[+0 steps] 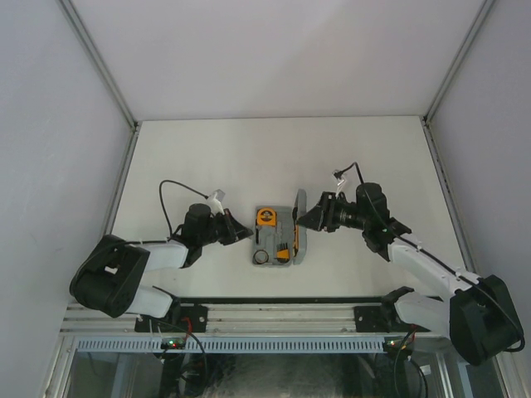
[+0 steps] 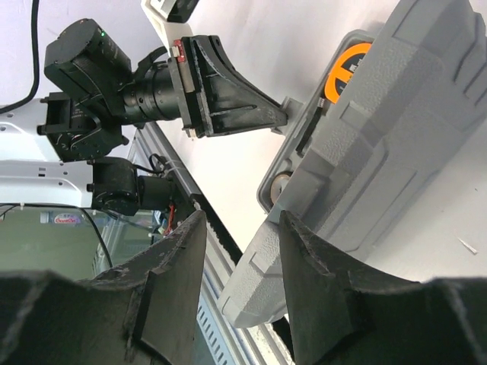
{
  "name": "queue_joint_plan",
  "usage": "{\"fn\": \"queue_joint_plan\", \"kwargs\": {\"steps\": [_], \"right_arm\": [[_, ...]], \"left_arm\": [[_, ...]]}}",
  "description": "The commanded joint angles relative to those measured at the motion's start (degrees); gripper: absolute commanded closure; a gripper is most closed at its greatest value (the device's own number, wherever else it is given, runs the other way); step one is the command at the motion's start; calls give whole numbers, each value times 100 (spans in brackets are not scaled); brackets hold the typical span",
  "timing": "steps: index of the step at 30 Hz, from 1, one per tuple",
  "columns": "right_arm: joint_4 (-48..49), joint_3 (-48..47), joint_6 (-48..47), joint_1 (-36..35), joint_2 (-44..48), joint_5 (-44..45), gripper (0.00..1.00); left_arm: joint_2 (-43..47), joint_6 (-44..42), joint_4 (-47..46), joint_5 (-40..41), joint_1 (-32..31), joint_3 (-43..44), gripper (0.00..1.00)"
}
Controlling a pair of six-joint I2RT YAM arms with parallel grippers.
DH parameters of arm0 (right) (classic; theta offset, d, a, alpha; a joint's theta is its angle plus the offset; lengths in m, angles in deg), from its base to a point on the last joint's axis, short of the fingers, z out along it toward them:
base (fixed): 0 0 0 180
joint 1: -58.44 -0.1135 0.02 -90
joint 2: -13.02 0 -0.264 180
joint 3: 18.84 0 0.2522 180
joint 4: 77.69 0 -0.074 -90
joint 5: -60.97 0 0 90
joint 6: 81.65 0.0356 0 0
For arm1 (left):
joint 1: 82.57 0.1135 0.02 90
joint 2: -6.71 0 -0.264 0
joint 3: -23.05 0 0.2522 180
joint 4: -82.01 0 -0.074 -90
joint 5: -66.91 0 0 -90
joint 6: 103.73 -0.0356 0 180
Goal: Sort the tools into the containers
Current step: Close the storage box at the center of the board.
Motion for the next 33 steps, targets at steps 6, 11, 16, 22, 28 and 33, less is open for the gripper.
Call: {"fn": "queue_joint_plan", "kwargs": {"steps": [6, 11, 16, 22, 28, 33], "right_arm": [[537, -86, 460, -370, -346, 271, 57], [754, -173, 571, -552, -633, 390, 58], [1086, -355, 675, -718, -999, 407, 59], [1371, -793, 762, -842, -1507, 210, 59], [948, -1613, 503, -1016, -1732, 18, 60], [16, -2071, -55, -1143, -1628, 332, 61]], "left_arm": [[-131, 11, 365, -119, -115, -154, 100], [-168, 33, 363, -108, -113, -135, 100], [-228, 31, 365, -132, -113, -117, 100], [-198, 34, 363, -109, -113, -145, 100], [-126, 69, 379, -46, -113, -167, 100], [-62, 93, 378, -12, -113, -177, 100]]}}
